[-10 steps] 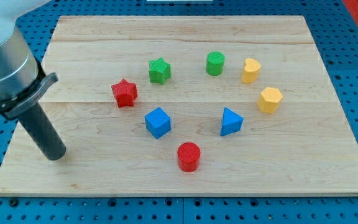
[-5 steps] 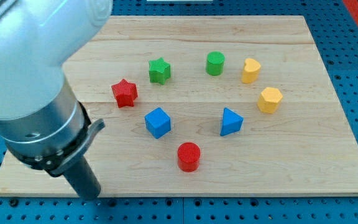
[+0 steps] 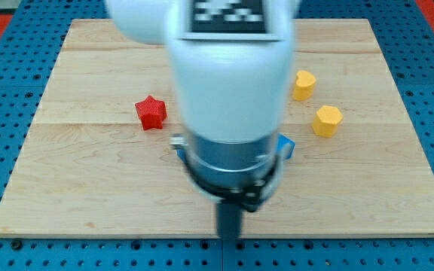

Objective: Move your arm to the bottom right corner of the board

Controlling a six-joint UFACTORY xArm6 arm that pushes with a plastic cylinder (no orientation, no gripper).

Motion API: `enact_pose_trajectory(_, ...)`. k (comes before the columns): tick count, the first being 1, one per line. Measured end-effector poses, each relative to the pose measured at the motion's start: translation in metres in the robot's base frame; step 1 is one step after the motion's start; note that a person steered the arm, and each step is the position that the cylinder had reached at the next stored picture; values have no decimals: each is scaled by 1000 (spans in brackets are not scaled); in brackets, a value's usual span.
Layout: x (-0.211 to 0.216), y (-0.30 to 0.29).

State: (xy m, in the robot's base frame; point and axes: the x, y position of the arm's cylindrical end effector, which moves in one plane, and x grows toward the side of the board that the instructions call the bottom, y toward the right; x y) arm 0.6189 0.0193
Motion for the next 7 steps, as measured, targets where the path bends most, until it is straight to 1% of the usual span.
enact_pose_trajectory(3, 0, 67)
enact_pose_trajectory(4, 0, 70)
enact_pose_trajectory(5, -1, 117)
enact_pose_trajectory(6, -1, 190)
enact_pose_trajectory(7, -2, 247)
